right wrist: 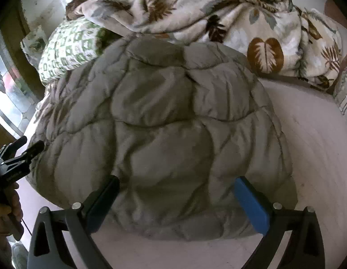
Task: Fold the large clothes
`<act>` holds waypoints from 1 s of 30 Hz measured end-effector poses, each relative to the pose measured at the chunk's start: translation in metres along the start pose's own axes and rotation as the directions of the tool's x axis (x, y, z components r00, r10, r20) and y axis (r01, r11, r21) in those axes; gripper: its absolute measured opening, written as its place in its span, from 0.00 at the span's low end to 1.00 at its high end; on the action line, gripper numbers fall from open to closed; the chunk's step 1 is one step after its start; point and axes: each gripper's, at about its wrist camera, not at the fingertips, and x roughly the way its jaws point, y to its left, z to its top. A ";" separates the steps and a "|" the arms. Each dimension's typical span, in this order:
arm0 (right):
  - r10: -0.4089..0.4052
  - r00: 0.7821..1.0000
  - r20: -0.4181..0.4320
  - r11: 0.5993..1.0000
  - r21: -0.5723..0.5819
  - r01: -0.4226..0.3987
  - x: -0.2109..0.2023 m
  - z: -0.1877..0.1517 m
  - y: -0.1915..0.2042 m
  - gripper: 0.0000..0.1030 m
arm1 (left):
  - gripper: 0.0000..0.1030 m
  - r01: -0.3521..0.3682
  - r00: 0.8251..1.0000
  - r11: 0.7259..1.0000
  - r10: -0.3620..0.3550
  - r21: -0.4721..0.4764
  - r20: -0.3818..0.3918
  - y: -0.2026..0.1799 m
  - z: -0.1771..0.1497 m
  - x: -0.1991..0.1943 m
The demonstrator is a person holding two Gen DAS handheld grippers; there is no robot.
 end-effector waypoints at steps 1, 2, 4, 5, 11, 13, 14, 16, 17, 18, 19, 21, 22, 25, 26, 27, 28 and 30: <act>0.009 1.000 0.005 1.000 -0.006 -0.009 0.000 0.002 0.005 1.00 | 0.95 -0.003 1.000 1.000 0.003 0.003 -0.002 0.000 0.000 0.000; 0.017 1.000 0.009 1.000 -0.012 -0.017 0.002 0.003 0.010 1.00 | 0.95 -0.009 1.000 1.000 0.009 0.008 -0.006 0.000 0.000 0.002; 0.021 1.000 0.015 0.999 -0.028 -0.021 0.008 0.010 0.020 1.00 | 0.95 -0.021 1.000 1.000 0.022 0.021 -0.014 0.000 0.002 0.009; 0.020 1.000 0.016 0.999 -0.038 -0.020 0.013 0.015 0.026 1.00 | 0.95 -0.026 0.999 0.999 0.027 0.026 -0.020 0.000 0.002 0.015; 0.015 0.999 -0.046 1.000 -0.016 -0.016 0.054 0.034 0.027 1.00 | 0.96 0.013 0.998 1.000 -0.013 -0.014 -0.054 0.007 -0.003 0.042; 0.018 0.999 -0.046 1.000 -0.018 -0.019 0.058 0.037 0.026 1.00 | 0.96 0.006 0.999 1.000 -0.007 -0.003 -0.048 0.006 -0.003 0.044; 0.016 0.999 -0.047 1.000 -0.025 -0.018 0.057 0.038 0.027 1.00 | 0.96 0.003 0.999 1.000 -0.003 0.001 -0.045 0.006 -0.002 0.043; 0.019 0.999 -0.039 0.999 -0.027 -0.020 0.053 0.039 0.028 1.00 | 0.96 0.000 0.999 1.000 0.000 0.000 -0.045 0.005 -0.002 0.041; 0.022 0.999 -0.032 0.999 -0.022 -0.023 0.049 0.039 0.028 1.00 | 0.96 -0.001 0.999 1.000 0.001 -0.003 -0.046 0.006 -0.002 0.040; 0.025 0.999 -0.020 1.000 -0.014 -0.026 0.043 0.039 0.027 1.00 | 0.96 -0.004 0.999 1.000 0.004 -0.005 -0.047 0.005 -0.003 0.038; 0.028 1.000 -0.011 1.000 -0.007 -0.028 0.037 0.037 0.026 1.00 | 0.96 -0.008 0.999 1.000 0.007 -0.005 -0.048 0.004 -0.003 0.036; 0.028 1.000 0.006 1.000 -0.004 -0.028 0.025 0.033 0.025 1.00 | 0.95 -0.017 0.999 1.000 0.017 0.006 -0.043 0.003 -0.003 0.029; 0.024 1.000 0.010 1.000 -0.009 -0.024 0.022 0.032 0.026 1.00 | 0.95 -0.019 0.999 1.000 0.019 0.011 -0.040 0.002 -0.003 0.027; 0.003 1.000 0.022 0.999 -0.037 -0.002 0.007 0.025 0.027 1.00 | 0.95 -0.026 0.999 0.999 0.027 0.025 -0.030 0.000 -0.004 0.015; -0.003 1.000 0.025 0.999 -0.041 0.004 -0.001 0.022 0.024 1.00 | 0.95 -0.025 0.999 0.999 0.026 0.025 -0.027 0.000 -0.004 0.011; -0.003 1.000 0.027 0.999 -0.041 0.004 -0.006 0.020 0.023 1.00 | 0.95 -0.022 0.999 0.999 0.023 0.024 -0.025 0.000 -0.004 0.007; -0.001 1.000 0.028 0.999 -0.038 0.002 -0.010 0.018 0.018 1.00 | 0.95 -0.019 1.000 1.000 0.019 0.023 -0.022 0.000 -0.004 0.002; 0.001 1.000 0.032 0.999 -0.032 0.000 -0.017 0.013 0.016 1.00 | 0.95 -0.018 1.000 0.999 0.018 0.028 -0.010 0.000 -0.004 -0.008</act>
